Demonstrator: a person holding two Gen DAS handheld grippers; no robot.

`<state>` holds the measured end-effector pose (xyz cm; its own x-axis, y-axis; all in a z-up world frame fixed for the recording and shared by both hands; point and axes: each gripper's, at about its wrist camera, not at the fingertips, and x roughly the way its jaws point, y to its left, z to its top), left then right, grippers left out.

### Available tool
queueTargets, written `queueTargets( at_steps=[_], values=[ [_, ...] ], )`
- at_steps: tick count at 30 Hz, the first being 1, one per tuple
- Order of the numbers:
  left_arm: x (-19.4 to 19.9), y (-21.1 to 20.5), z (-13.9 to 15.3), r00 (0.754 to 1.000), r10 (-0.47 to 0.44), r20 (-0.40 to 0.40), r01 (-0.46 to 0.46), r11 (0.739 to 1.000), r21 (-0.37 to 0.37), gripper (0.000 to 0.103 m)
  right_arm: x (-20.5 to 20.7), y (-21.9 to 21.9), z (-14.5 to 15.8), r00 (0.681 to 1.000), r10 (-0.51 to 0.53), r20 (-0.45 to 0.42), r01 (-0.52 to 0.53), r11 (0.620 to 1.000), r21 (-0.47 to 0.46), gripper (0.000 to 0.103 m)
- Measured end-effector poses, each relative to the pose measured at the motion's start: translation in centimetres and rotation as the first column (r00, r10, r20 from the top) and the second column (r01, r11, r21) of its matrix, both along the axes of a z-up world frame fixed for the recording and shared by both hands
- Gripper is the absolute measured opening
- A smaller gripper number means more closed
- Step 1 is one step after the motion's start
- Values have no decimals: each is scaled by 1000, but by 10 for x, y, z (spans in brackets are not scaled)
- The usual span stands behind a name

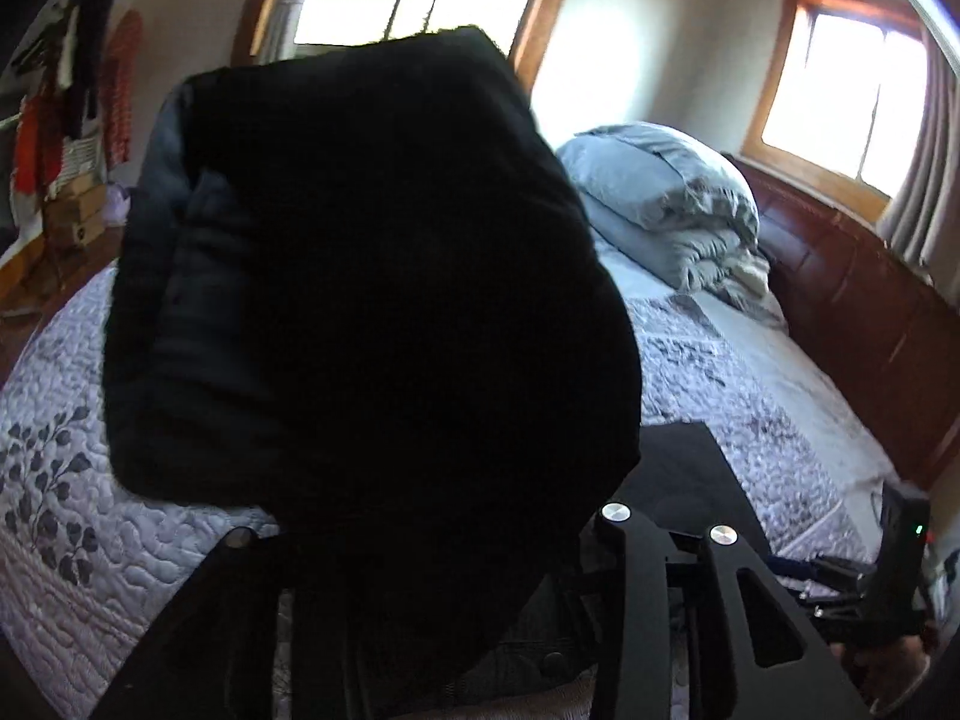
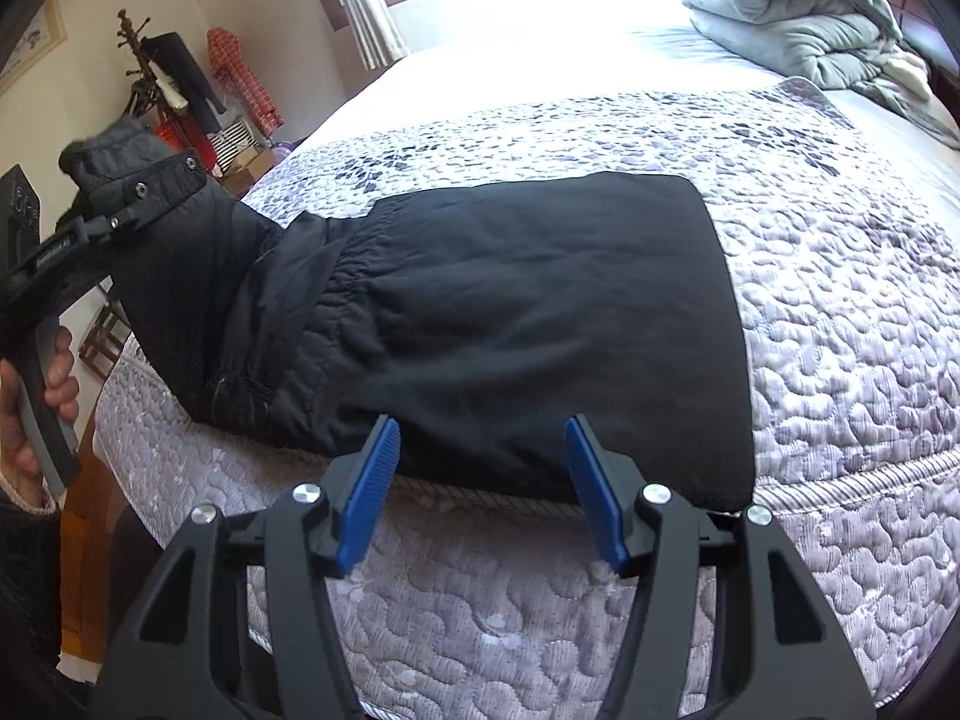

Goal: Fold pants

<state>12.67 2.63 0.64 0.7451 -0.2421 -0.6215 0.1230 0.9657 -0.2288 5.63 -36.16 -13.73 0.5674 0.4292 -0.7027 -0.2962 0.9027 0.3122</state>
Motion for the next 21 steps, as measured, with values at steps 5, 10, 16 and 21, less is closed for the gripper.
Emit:
queueTargets(
  at_steps=[5,10,16,21],
  values=[
    [17,-74,-30,983,-143,-112,153,985,82,51,1,-18,-7,999,-41,-15,41,999,18,58],
    [21,-122,-61,952,-230,-203,267,947,181,54,4,-36,-11,996,-81,-30,82,995,53,58],
    [3,-120,-59,953,-246,-179,275,948,158,85,13,-43,-5,996,-89,-30,92,988,125,65],
    [-31,-67,-59,981,-99,-166,127,978,168,97,29,-31,9,999,-43,-17,46,974,223,84]
  ],
)
